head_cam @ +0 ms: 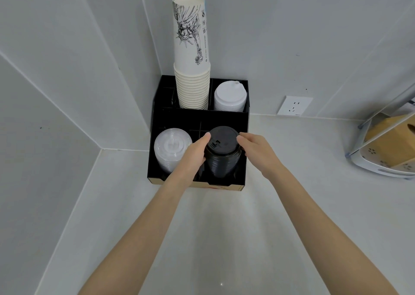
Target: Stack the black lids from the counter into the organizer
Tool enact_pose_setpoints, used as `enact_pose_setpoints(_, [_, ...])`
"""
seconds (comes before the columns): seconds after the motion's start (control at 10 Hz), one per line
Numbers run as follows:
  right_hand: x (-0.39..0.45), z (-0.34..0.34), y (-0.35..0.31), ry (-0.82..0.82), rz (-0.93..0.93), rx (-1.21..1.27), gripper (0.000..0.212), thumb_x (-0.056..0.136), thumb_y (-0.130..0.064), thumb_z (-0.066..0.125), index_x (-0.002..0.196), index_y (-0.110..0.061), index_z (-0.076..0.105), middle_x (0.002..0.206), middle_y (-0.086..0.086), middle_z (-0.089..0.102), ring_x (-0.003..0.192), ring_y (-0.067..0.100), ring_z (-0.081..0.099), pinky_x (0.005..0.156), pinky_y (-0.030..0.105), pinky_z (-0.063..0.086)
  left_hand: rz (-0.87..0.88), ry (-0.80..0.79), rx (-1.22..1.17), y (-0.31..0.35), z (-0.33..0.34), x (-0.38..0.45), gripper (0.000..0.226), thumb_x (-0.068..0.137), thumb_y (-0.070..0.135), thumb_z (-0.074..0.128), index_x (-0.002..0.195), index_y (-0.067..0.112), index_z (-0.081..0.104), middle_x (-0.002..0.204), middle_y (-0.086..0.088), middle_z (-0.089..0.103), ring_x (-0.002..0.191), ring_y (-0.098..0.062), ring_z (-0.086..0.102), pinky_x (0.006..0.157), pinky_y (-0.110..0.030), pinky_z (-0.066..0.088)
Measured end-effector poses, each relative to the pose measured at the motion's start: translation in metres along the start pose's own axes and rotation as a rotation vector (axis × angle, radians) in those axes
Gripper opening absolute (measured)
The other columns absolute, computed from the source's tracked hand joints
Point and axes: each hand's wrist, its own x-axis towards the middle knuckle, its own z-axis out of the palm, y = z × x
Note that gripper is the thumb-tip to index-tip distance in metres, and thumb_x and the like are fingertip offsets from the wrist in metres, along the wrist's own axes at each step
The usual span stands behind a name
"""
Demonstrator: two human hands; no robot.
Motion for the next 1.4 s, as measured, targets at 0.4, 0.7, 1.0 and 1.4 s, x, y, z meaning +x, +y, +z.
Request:
enact_pose_setpoints(0.4, [-0.006, -0.002, 0.002, 0.009, -0.07, 0.088, 0.021, 0.087, -0.012, 0.051, 0.102, -0.014, 0.066, 0.094, 0.001, 0.069, 0.09, 0.013, 0.062, 0.077, 0.019, 0.046, 0.018, 0.082, 0.166, 0.0, 0.002, 0.009, 0.056, 0.086, 0.045, 0.04, 0.135, 0.018, 0.034, 0.146, -0.001, 0.038, 0.133, -0.018, 0.034, 0.114, -0.042, 0.025])
enact_pose_setpoints(0.7, [-0.007, 0.0, 0.008, 0.017, -0.069, 0.091, 0.027, 0.087, -0.01, 0.051, 0.113, -0.009, 0.06, 0.096, -0.006, 0.064, 0.085, 0.004, 0.059, 0.059, -0.003, 0.041, 0.053, 0.092, 0.171, -0.008, 0.002, 0.007, 0.055, 0.086, 0.041, 0.04, 0.134, 0.017, 0.035, 0.145, -0.001, 0.038, 0.133, -0.016, 0.034, 0.114, -0.042, 0.025])
enact_pose_setpoints(1.0, [-0.006, 0.001, 0.005, 0.047, -0.052, 0.107, 0.04, 0.085, -0.018, 0.055, 0.124, -0.011, 0.051, 0.113, -0.002, 0.06, 0.105, 0.01, 0.055, 0.086, 0.02, 0.037, 0.033, 0.101, 0.119, -0.006, -0.001, 0.004, 0.049, 0.087, 0.038, 0.04, 0.131, 0.017, 0.041, 0.141, 0.001, 0.043, 0.131, -0.017, 0.037, 0.114, -0.041, 0.027])
enact_pose_setpoints(1.4, [-0.021, -0.005, -0.004, 0.11, -0.125, 0.122, 0.037, 0.086, -0.02, 0.054, 0.123, -0.015, 0.052, 0.125, 0.0, 0.058, 0.11, 0.009, 0.052, 0.091, 0.021, 0.036, 0.127, 0.157, 0.196, 0.0, -0.009, -0.006, 0.023, 0.086, 0.042, 0.038, 0.078, 0.038, 0.059, 0.09, 0.017, 0.056, 0.094, -0.009, 0.05, 0.081, -0.021, 0.039])
